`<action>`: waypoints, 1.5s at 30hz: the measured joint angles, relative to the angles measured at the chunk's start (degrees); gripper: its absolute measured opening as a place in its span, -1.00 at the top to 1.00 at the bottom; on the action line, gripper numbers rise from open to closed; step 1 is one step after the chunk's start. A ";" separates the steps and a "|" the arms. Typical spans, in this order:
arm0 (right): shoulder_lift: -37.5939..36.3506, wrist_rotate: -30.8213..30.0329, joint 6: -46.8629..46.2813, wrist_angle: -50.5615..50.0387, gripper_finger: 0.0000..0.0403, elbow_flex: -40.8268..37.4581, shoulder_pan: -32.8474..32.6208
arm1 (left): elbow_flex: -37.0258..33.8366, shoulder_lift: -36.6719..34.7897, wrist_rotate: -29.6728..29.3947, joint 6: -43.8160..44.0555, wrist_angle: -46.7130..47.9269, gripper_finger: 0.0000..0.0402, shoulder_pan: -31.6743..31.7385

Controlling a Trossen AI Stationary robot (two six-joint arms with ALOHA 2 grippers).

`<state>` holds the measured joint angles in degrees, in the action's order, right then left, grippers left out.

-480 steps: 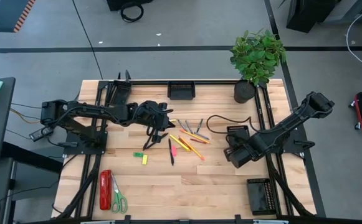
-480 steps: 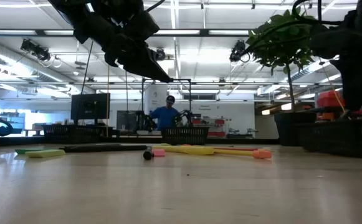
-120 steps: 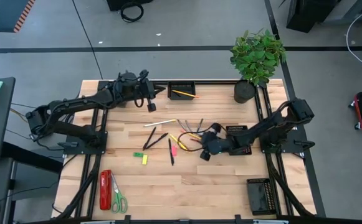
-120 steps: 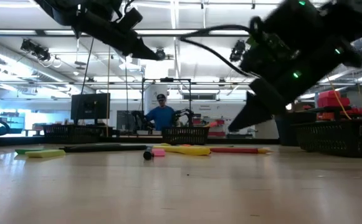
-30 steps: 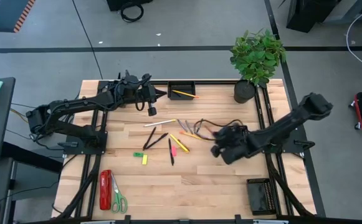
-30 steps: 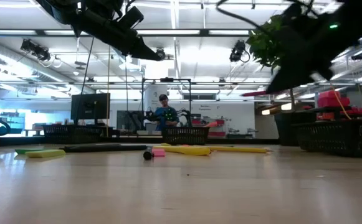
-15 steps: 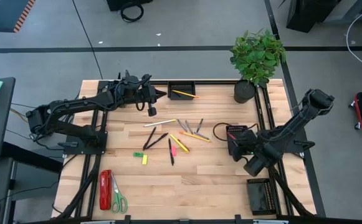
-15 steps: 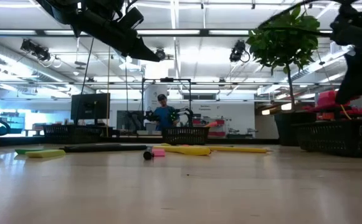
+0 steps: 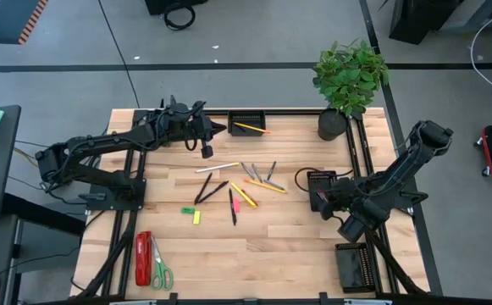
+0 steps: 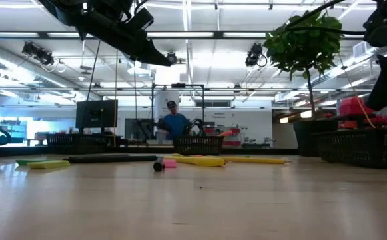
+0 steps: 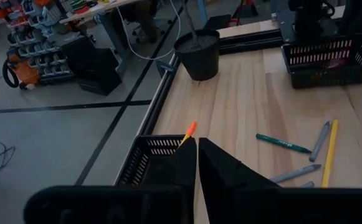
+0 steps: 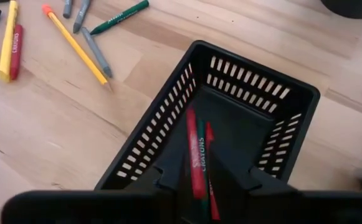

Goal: Sort crayons/erasers/pens/pencils in bins
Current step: Put the red crayon into the middle right black bin, then put the yellow pen into the top left black bin

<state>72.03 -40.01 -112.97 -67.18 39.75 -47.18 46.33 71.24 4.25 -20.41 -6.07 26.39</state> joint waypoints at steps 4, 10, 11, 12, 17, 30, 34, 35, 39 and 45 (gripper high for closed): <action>0.00 -0.15 0.00 0.02 0.47 0.00 0.00 | 0.02 0.00 0.00 0.05 0.05 0.90 0.00; 0.02 -15.07 7.31 6.83 0.41 0.00 0.22 | 0.02 0.00 0.00 -0.14 0.26 0.91 0.00; 0.02 -18.82 10.58 9.47 0.41 0.00 0.55 | 0.02 0.00 0.00 -0.17 0.26 0.91 0.00; 0.02 -21.64 14.34 12.27 0.41 0.00 1.06 | 0.02 0.00 0.00 -0.17 0.26 0.90 0.00; 2.22 -23.97 37.91 29.98 0.42 0.00 6.14 | 0.01 0.00 0.00 -0.30 0.28 0.88 0.00; 22.57 -7.86 74.05 78.79 0.42 -0.02 21.00 | 0.02 0.00 -0.01 -1.25 0.76 0.92 -0.01; 30.84 -2.13 83.35 92.67 0.42 2.26 23.13 | 0.02 0.00 -0.02 -1.26 1.34 0.88 -0.02; 32.81 -1.61 85.02 93.12 0.42 3.92 23.39 | 0.01 0.00 -0.02 -1.28 1.34 0.88 -0.01; 40.09 -2.18 89.03 88.63 0.42 11.92 24.49 | 0.02 0.00 -0.02 -1.29 1.77 0.91 -0.02; 46.55 -4.35 88.13 81.70 0.42 20.66 26.95 | 0.01 0.00 -0.02 -1.31 2.55 0.93 -0.02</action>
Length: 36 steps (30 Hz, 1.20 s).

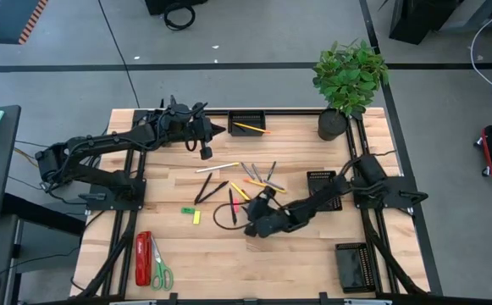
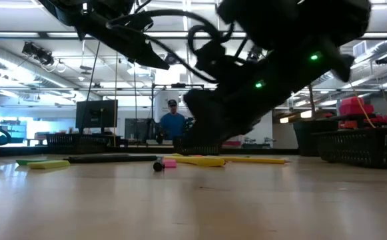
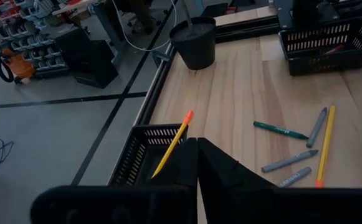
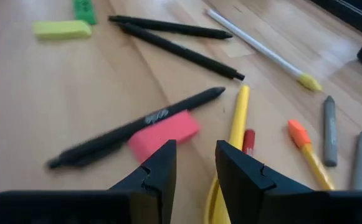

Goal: Sort crayons/erasers/pens/pencils in bins
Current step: Put the yellow pen into the top left black bin

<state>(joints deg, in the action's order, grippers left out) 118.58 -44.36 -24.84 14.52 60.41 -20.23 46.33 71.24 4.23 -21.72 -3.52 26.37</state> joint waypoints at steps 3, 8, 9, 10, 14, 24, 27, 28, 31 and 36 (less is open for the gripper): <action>1.46 0.09 -2.94 -0.01 0.41 1.61 1.17 | 0.01 0.00 0.01 -0.03 0.01 0.90 0.00; 1.90 -0.61 -7.27 -4.84 0.38 1.74 1.59 | 0.02 0.00 0.00 -0.13 0.72 0.87 0.00; 1.85 -1.23 -8.46 -6.68 0.38 1.74 1.56 | 0.02 0.00 0.01 -0.13 0.77 0.87 0.00; 1.75 -1.81 -9.77 -8.51 0.38 1.74 1.56 | -0.01 0.00 0.01 -0.13 0.82 0.88 0.00; 1.95 -2.74 -14.21 -12.23 0.38 1.23 1.62 | 0.02 0.00 0.01 -0.66 0.88 0.92 0.00; 2.38 -3.10 -18.85 -11.31 0.38 -0.37 1.29 | 0.02 0.00 0.00 -0.59 0.82 0.88 0.00; 2.48 -3.73 -18.45 -11.25 0.39 -0.42 0.67 | -0.01 0.00 0.00 -0.55 0.82 0.89 0.00; 2.55 -4.43 -18.39 -11.38 0.40 -0.49 0.36 | 0.02 0.00 0.00 -0.55 0.80 0.90 0.00; 2.61 -5.90 -17.93 -11.96 0.46 -0.59 -0.29 | 0.02 0.00 0.00 -0.55 0.82 0.93 0.01; 2.63 -6.03 -15.97 -12.02 0.65 -0.64 -0.54 | 0.00 0.00 0.00 -0.52 0.82 0.91 0.00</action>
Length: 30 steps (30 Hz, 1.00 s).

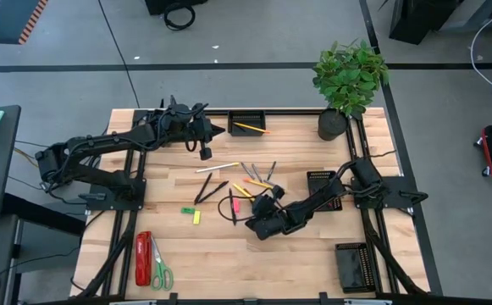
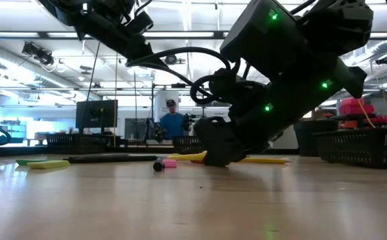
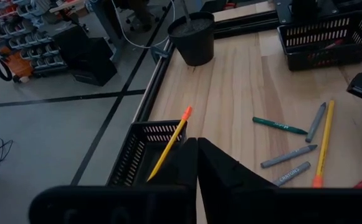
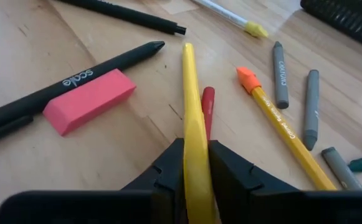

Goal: Sort crayons/erasers/pens/pencils in bins
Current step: Put the yellow pen into the top left black bin

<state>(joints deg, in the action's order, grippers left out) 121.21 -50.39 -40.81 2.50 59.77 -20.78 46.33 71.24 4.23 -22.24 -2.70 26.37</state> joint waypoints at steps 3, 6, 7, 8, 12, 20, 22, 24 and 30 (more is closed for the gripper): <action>0.00 0.07 0.19 -0.45 0.74 0.02 -0.04 | 0.01 0.00 0.00 0.01 -0.01 0.88 0.00; -0.02 0.11 0.34 -0.99 0.74 0.04 -0.04 | 0.02 0.00 0.00 0.02 0.00 0.87 0.00; -0.02 0.11 0.34 -1.05 0.73 0.04 -0.04 | 0.01 0.00 0.00 0.02 0.00 0.87 0.00; -0.02 0.10 0.34 -1.07 0.71 0.04 -0.04 | 0.02 0.00 0.00 0.04 0.00 0.88 0.00; -0.62 0.03 0.56 -1.86 0.69 -0.07 -0.04 | 0.02 0.00 0.00 0.04 0.00 0.92 0.00; -5.20 0.70 2.90 -5.03 0.71 -0.08 -0.02 | 0.02 0.00 0.00 0.02 0.36 0.90 0.02; -6.57 0.59 3.29 -6.02 0.71 -0.04 0.00 | 0.01 0.00 -0.02 0.02 0.41 0.88 0.02; -7.67 0.56 3.36 -7.23 0.70 0.00 0.00 | 0.00 0.00 0.00 0.02 0.49 0.87 0.00; -10.52 -0.29 2.92 -10.15 0.70 -0.33 0.02 | 0.00 0.00 0.00 0.26 1.20 0.91 0.01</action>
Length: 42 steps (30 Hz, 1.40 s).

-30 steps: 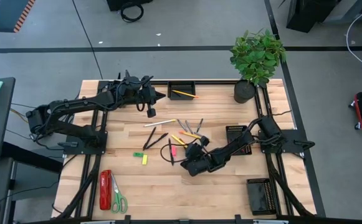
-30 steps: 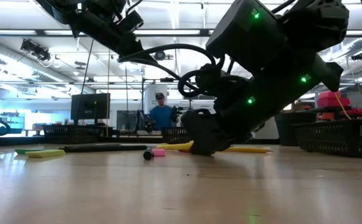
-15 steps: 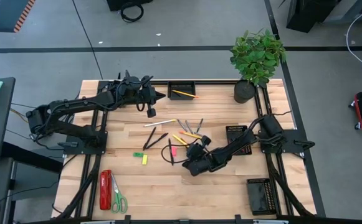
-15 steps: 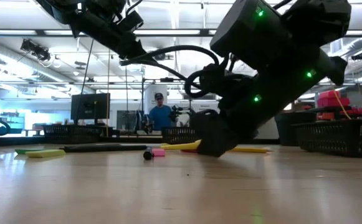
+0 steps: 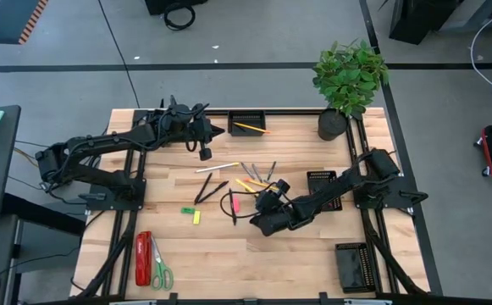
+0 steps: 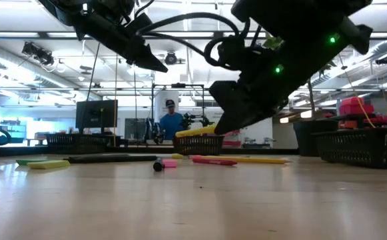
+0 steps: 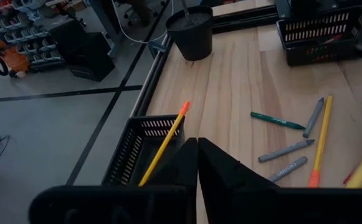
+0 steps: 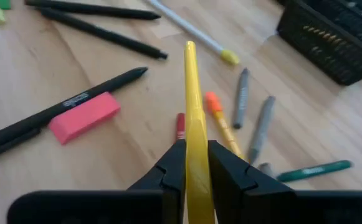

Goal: Sort crayons/erasers/pens/pencils in bins
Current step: Put the yellow pen into the top left black bin

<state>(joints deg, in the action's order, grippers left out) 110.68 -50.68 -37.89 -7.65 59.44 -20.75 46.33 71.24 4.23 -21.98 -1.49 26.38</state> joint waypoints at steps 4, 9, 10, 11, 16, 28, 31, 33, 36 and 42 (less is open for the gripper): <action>-1.98 -0.88 -0.90 -3.98 0.70 -0.02 0.00 | 0.01 0.00 0.00 0.00 0.05 0.94 -0.01; -5.16 -2.93 -4.45 -11.91 0.70 -0.02 0.00 | 0.01 0.00 0.00 -0.08 0.08 0.90 0.01; -5.81 -2.99 -5.46 -13.57 0.70 -0.02 0.00 | 0.01 0.00 0.00 -0.12 0.10 0.89 0.01; -6.47 -2.93 -6.77 -15.35 0.70 0.00 0.00 | 0.01 0.00 0.00 -0.13 0.12 0.88 0.00; -10.59 2.58 -15.49 -24.53 0.70 0.00 -0.07 | 0.02 0.00 0.00 -0.94 0.00 0.92 0.01; -22.24 6.33 -30.36 -34.62 0.70 0.06 -12.35 | 0.01 -0.02 0.00 -0.67 0.02 0.87 -0.01; -23.13 -2.09 -37.12 -38.71 0.70 0.11 -15.75 | 0.01 -0.02 0.02 1.09 2.99 0.88 -0.01; -23.02 -5.44 -38.76 -39.91 0.70 0.11 -16.86 | 0.00 -0.02 1.37 1.57 5.49 0.91 0.01; -22.09 -8.00 -38.51 -39.85 0.70 0.02 -16.47 | 0.00 -0.02 11.23 -0.02 8.79 0.94 0.03; -20.15 -10.75 -34.92 -38.43 0.70 -1.66 -10.59 | -0.13 -0.02 25.44 0.67 10.63 0.94 -0.02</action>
<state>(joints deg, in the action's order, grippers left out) 90.54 -61.43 -72.80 -46.08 57.77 -31.34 46.19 71.22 29.67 -21.31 9.14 26.36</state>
